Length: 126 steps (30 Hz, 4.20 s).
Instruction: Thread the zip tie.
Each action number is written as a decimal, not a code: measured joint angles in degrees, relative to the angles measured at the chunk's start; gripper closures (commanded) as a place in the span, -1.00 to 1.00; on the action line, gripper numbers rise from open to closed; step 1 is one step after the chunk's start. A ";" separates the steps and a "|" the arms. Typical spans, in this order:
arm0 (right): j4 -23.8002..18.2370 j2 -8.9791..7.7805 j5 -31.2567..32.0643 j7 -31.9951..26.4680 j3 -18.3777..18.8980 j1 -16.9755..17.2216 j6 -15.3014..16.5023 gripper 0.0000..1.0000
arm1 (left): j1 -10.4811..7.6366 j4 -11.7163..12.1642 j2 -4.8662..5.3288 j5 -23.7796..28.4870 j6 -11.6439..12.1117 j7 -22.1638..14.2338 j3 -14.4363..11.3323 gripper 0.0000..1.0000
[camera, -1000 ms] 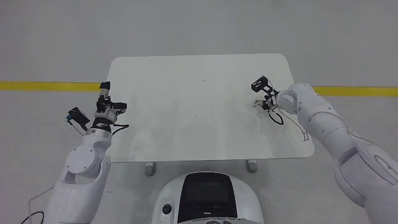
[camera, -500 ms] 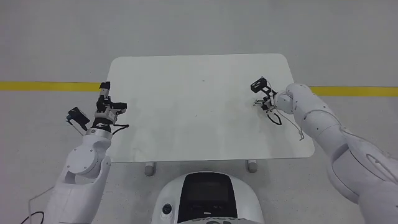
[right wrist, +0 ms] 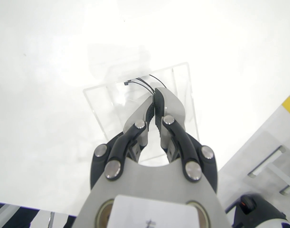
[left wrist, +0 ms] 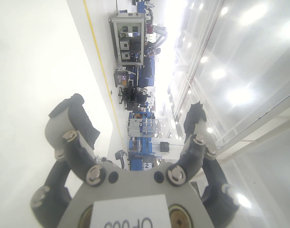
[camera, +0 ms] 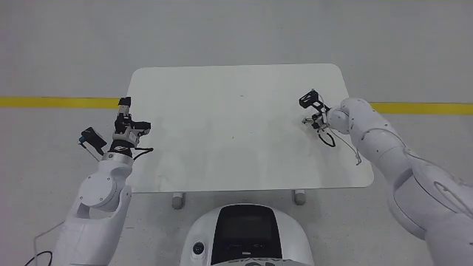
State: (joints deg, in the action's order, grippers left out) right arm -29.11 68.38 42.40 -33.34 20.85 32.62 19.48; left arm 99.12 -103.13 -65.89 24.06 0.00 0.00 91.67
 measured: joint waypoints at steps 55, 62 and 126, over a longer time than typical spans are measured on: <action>-42.41 -27.05 -15.04 5.82 6.26 10.01 0.00 1.00 | 0.00 0.00 0.00 0.00 0.00 0.00 0.00 -1.00; -42.33 -26.97 -15.44 6.14 6.47 10.38 -0.02 1.00 | 0.00 0.00 0.00 0.00 0.00 0.00 0.00 -1.00; -39.41 -22.88 -60.07 -12.92 17.13 12.99 -10.55 1.00 | 1.00 -6.85 0.14 -38.93 -0.44 2.57 -11.50 -1.00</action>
State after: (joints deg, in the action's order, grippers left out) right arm -68.52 45.50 -17.66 -46.26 37.97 45.61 8.93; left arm 100.12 -109.98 -65.75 -14.87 -0.44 2.57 80.17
